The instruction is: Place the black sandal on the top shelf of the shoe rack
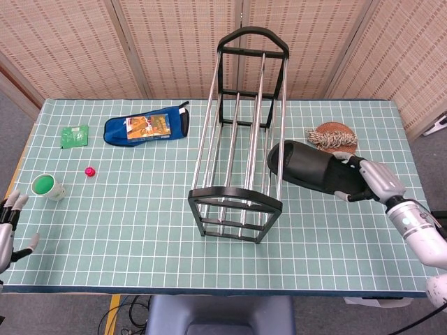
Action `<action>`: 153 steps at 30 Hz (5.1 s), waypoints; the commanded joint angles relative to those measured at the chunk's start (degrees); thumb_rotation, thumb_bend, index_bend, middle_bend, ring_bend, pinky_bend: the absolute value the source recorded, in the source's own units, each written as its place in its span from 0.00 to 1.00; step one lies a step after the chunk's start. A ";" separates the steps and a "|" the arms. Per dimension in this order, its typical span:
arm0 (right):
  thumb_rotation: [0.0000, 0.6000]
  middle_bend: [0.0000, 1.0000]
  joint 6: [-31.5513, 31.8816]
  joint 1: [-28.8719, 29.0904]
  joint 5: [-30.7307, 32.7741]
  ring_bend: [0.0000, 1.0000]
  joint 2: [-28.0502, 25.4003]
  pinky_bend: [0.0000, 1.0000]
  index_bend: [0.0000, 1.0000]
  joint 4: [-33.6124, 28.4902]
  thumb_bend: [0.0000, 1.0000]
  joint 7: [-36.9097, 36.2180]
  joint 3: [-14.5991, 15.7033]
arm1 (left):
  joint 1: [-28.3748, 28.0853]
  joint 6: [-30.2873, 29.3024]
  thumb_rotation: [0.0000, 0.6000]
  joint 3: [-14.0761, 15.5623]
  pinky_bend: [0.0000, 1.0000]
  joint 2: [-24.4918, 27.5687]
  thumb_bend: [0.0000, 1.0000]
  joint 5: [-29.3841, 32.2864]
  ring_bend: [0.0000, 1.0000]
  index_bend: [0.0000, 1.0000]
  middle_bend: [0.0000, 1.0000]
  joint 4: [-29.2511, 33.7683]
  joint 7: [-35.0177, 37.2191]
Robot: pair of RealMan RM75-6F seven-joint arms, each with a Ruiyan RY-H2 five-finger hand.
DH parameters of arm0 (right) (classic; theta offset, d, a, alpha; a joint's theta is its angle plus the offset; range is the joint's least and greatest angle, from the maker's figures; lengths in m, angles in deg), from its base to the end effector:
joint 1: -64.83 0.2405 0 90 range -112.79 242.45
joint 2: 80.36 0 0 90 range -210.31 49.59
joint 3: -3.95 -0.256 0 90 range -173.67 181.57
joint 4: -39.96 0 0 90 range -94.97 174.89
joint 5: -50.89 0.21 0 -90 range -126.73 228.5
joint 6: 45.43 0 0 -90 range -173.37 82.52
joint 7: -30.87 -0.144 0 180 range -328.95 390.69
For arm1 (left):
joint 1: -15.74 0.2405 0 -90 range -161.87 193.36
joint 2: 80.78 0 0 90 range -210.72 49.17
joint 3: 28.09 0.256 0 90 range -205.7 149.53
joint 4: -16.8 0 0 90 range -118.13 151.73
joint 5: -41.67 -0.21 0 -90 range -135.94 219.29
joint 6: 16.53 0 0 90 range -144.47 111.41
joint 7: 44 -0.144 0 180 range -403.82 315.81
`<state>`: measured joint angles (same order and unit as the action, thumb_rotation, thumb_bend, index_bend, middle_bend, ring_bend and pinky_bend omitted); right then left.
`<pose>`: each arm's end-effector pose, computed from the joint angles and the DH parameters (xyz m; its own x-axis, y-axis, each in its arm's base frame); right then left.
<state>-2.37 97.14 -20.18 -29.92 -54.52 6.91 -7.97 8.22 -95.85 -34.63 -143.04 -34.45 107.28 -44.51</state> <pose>-0.2444 -0.3396 0.1840 0.1344 -0.3531 0.9259 -0.9909 -0.0408 0.1283 -0.3327 0.2088 0.1800 0.4303 0.0128 0.9026 0.8954 0.1206 -0.4286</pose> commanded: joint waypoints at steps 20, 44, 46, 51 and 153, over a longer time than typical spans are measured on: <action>1.00 0.26 -7.50 13.90 13.79 0.24 9.81 0.46 0.26 5.04 0.27 7.19 -6.08 | 1.07 -0.72 1.00 0.30 0.00 4.26 0.38 -2.62 0.00 0.04 0.00 -0.36 10.54; 1.00 0.25 -9.00 23.70 24.66 0.24 18.92 0.46 0.26 12.16 0.26 15.24 -6.94 | 1.23 -0.17 1.00 0.71 0.00 6.26 0.38 -4.16 0.00 0.04 0.00 -3.32 19.81; 1.00 0.23 -9.09 24.02 24.99 0.24 19.51 0.46 0.26 12.89 0.25 15.56 -6.74 | 1.25 -0.15 1.00 0.73 0.00 6.33 0.38 -4.17 0.00 0.04 0.00 -3.34 20.14; 1.00 0.16 -10.68 25.22 25.77 0.21 21.24 0.46 0.25 15.32 0.21 15.48 -6.69 | 1.45 -0.96 1.00 1.07 0.00 6.34 0.38 -5.26 0.00 0.04 0.00 -3.17 20.49; 1.00 0.00 -7.58 19.74 24.04 0.00 12.50 0.06 0.24 6.21 0.17 28.96 0.34 | 1.69 -2.83 1.00 0.29 0.00 6.17 0.38 -4.47 0.00 0.04 0.00 -2.06 18.16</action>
<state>-9.53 116.22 3.27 -18.08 -48.88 35.37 -7.64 9.85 -98.60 -34.40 -136.90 -38.83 105.22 -26.44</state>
